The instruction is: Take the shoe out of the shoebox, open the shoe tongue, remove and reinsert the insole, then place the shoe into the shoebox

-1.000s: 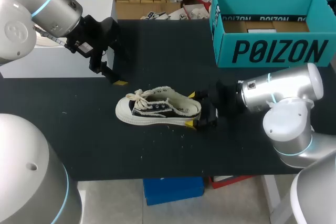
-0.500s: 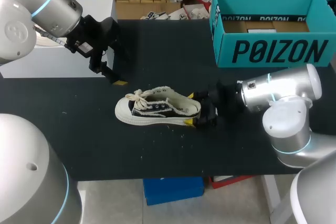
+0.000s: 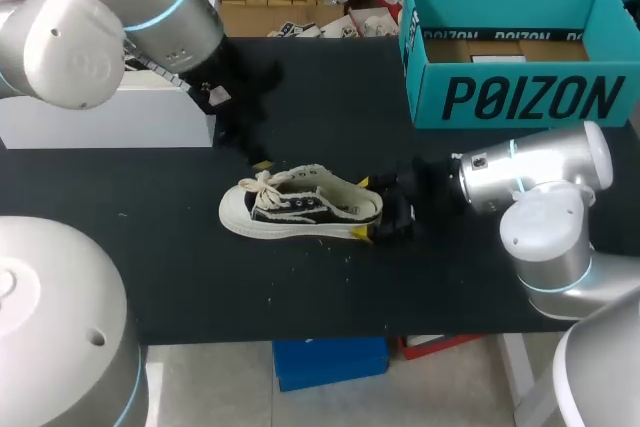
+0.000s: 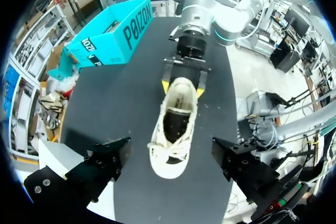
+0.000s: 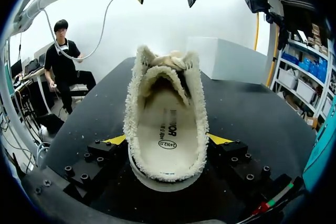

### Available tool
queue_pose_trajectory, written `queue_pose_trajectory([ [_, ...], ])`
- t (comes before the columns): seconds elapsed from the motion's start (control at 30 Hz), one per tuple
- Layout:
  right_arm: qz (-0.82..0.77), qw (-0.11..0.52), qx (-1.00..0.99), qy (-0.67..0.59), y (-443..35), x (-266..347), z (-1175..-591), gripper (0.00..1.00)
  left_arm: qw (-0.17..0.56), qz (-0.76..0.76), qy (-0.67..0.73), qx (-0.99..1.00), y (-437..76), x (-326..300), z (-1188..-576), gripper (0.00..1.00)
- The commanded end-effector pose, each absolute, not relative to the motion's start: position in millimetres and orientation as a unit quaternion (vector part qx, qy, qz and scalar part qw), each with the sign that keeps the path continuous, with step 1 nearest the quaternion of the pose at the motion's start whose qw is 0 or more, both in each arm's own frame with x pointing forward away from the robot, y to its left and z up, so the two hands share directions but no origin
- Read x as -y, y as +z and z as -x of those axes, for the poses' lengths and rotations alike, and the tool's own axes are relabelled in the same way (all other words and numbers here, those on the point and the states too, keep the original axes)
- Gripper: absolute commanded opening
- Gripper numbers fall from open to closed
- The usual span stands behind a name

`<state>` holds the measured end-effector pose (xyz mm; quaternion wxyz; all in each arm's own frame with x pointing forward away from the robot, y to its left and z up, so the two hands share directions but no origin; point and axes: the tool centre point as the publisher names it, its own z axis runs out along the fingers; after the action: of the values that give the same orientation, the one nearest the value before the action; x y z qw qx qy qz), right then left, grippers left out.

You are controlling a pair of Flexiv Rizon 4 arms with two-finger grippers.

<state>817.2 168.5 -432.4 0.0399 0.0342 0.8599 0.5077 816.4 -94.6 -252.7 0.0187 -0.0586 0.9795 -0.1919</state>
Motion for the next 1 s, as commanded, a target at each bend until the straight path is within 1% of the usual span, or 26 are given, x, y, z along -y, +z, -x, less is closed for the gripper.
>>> queue_pose_trajectory([
  [0.03,-0.035,0.041,-0.86,0.507,-435,-170,-818,0.0,0.017,0.059,-0.185,-0.981,-253,96,-818,1.0],
  [0.17,-0.035,0.041,-0.86,0.507,-435,-170,-818,0.0,0.017,0.059,-0.185,-0.981,-253,96,-818,1.0],
  [0.2,-0.035,0.041,-0.86,0.507,-435,-170,-818,0.0,0.025,0.093,-0.174,-0.98,-257,100,-820,1.0],
  [0.23,-0.035,0.041,-0.86,0.507,-435,-170,-818,0.03,0.018,0.139,-0.159,-0.977,-261,105,-821,1.0],
  [0.27,-0.035,0.041,-0.86,0.507,-435,-170,-818,0.03,0.011,0.178,-0.143,-0.974,-265,111,-823,1.0],
  [0.3,-0.035,0.041,-0.86,0.507,-435,-170,-818,0.0,-0.007,0.22,-0.136,-0.966,-269,116,-823,1.0],
  [0.33,-0.035,0.041,-0.86,0.507,-435,-170,-818,0.0,-0.046,0.277,-0.124,-0.952,-274,120,-825,1.0],
  [0.37,-0.035,0.041,-0.86,0.507,-435,-170,-818,0.0,-0.06,0.324,-0.101,-0.939,-282,124,-826,1.0],
  [0.43,-0.035,0.041,-0.86,0.507,-435,-170,-818,0.0,-0.058,0.394,-0.075,-0.914,-297,130,-827,1.0],
  [0.5,-0.035,0.041,-0.86,0.507,-435,-170,-818,0.0,-0.111,0.454,-0.087,-0.88,-303,137,-827,1.0],
  [0.57,-0.035,0.041,-0.86,0.507,-435,-170,-818,0.0,-0.137,0.499,-0.088,-0.851,-309,144,-827,1.0],
  [0.6,-0.035,0.041,-0.86,0.507,-435,-170,-818,0.0,-0.146,0.507,-0.093,-0.845,-311,147,-826,1.0],
  [1.0,-0.035,0.041,-0.86,0.507,-435,-170,-818,0.0,-0.146,0.507,-0.093,-0.845,-311,147,-826,1.0],
])
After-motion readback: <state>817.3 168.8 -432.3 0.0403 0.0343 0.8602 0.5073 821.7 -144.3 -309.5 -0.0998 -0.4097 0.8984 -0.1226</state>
